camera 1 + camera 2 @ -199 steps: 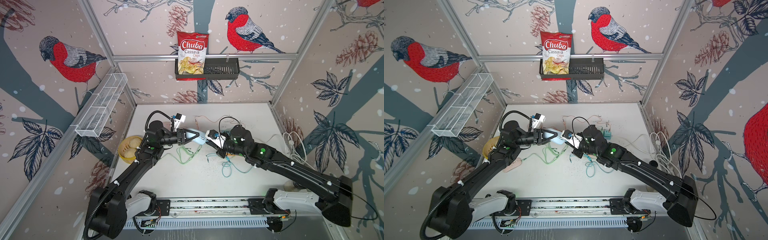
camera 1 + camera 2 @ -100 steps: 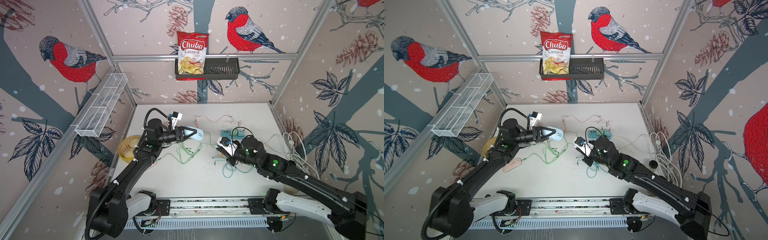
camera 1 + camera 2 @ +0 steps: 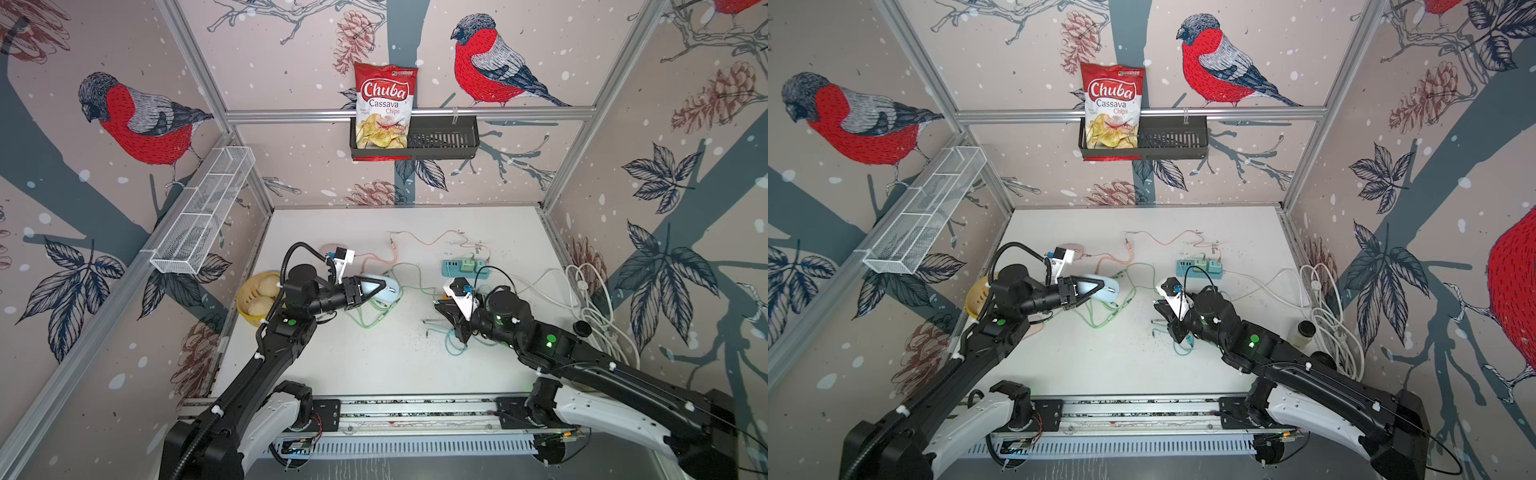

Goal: Unplug the wireless mouse
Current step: Place the mouse at the center of the board.

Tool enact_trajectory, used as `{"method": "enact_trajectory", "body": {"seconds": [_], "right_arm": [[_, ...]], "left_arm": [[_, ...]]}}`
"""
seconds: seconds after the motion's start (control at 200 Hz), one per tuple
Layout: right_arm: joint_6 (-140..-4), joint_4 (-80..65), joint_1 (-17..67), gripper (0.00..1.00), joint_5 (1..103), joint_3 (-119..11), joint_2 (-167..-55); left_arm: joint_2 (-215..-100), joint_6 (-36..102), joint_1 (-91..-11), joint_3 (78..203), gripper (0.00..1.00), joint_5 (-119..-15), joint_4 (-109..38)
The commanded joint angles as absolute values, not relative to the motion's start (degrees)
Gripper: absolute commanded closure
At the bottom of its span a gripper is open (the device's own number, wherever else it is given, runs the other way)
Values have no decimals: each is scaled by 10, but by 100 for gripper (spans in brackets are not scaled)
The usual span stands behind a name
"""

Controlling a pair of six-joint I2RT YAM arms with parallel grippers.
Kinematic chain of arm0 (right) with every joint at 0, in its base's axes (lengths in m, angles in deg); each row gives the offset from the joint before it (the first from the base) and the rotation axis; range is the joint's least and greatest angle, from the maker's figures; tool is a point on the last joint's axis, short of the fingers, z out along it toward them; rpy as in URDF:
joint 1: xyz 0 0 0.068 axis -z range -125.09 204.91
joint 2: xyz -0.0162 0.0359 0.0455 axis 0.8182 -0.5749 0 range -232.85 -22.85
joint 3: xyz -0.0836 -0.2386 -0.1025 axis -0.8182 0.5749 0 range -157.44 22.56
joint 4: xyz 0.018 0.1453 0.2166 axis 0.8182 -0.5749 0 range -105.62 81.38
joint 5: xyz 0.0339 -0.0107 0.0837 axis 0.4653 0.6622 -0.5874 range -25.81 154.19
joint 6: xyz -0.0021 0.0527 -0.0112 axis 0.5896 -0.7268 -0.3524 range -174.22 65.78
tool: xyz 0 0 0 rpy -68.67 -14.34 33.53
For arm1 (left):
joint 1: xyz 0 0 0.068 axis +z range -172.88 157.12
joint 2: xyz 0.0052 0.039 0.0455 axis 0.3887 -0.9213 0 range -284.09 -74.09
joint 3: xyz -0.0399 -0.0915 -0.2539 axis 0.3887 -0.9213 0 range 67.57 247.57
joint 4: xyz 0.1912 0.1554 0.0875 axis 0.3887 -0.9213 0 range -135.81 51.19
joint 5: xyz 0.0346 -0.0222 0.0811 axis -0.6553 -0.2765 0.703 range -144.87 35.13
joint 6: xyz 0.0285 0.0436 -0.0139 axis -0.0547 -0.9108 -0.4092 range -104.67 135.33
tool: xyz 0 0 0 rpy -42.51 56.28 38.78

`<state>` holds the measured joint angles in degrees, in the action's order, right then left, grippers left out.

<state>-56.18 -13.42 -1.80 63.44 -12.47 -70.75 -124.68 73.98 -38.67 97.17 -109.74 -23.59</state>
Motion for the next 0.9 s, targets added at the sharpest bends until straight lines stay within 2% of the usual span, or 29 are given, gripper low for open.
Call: {"method": "enact_trajectory", "body": {"seconds": [0.0, 0.24, 0.48, 0.896], "right_arm": [[-624, -75, -25, 100, 639, -111, -707], [-646, -76, -80, 100, 660, -107, -711], [-669, -57, -108, 100, 700, -99, -723], [-736, -112, -131, 100, 748, -180, -807]], "left_arm": [[-1199, 775, -387, 929, 100, -1061, -222], [-1102, 814, -387, 837, 100, -1020, -230], [-1077, 840, -387, 764, 100, -1020, -206], [-1097, 846, -386, 713, 100, -1008, -148]]}}
